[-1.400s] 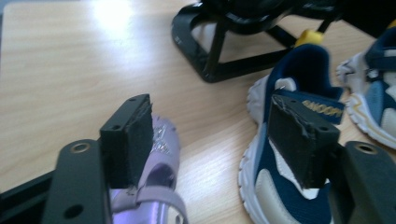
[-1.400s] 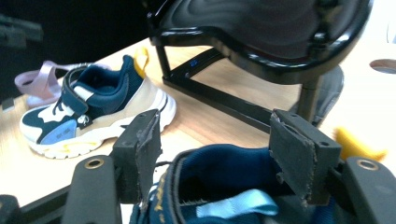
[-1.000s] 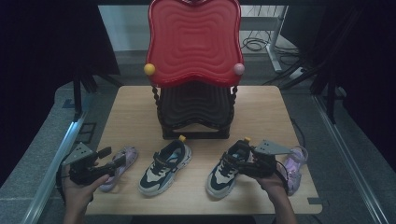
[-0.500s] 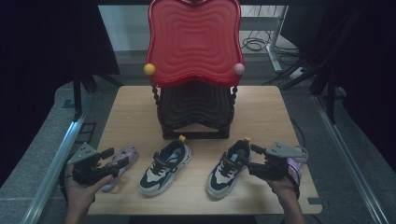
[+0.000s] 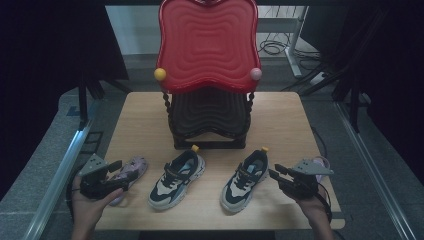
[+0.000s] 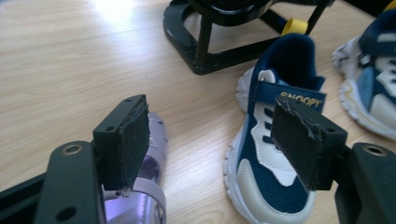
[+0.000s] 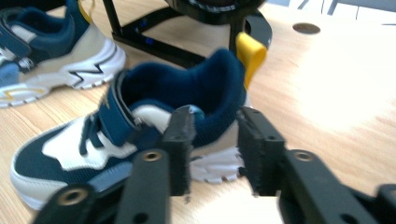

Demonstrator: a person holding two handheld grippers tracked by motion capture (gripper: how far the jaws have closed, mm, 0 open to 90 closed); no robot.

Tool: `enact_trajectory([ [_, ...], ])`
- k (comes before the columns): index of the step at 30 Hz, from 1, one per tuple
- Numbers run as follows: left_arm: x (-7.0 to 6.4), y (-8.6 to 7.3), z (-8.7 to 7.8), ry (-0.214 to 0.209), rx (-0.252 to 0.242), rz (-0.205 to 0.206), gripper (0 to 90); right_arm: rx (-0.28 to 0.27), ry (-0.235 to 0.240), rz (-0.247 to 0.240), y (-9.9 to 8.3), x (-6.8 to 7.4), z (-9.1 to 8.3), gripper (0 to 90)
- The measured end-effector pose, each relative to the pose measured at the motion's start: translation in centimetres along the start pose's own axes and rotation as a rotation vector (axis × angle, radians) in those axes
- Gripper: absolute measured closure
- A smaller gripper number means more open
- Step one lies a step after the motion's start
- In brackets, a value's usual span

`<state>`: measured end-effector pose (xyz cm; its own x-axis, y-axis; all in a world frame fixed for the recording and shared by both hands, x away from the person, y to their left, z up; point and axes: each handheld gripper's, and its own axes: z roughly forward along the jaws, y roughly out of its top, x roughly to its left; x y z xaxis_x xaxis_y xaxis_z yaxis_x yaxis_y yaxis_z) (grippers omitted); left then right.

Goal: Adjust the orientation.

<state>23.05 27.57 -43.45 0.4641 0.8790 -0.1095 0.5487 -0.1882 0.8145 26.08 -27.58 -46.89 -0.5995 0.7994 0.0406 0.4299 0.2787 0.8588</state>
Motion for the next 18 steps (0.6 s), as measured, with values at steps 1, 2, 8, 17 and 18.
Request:
enact_trajectory([
  [1,-0.1,0.0,0.0,-0.004,0.000,0.001,28.6,0.004,0.001,0.002,-0.2,-0.2,-0.1,73.7],
  [2,-0.2,0.0,0.1,-0.007,0.002,0.004,28.6,0.011,-0.005,0.010,-0.4,-0.5,-0.4,80.1],
  [8,-0.2,0.0,0.4,-0.003,0.010,0.004,28.6,0.013,-0.031,0.007,-0.7,-1.4,-1.3,89.4],
  [17,-0.1,-0.3,0.5,-0.021,0.014,-0.001,28.6,0.012,-0.072,0.026,-2.1,-2.7,-3.6,89.6],
  [18,0.0,-0.3,0.4,-0.019,0.011,-0.004,28.6,0.011,-0.078,0.032,-2.3,-2.8,-4.0,89.6],
])
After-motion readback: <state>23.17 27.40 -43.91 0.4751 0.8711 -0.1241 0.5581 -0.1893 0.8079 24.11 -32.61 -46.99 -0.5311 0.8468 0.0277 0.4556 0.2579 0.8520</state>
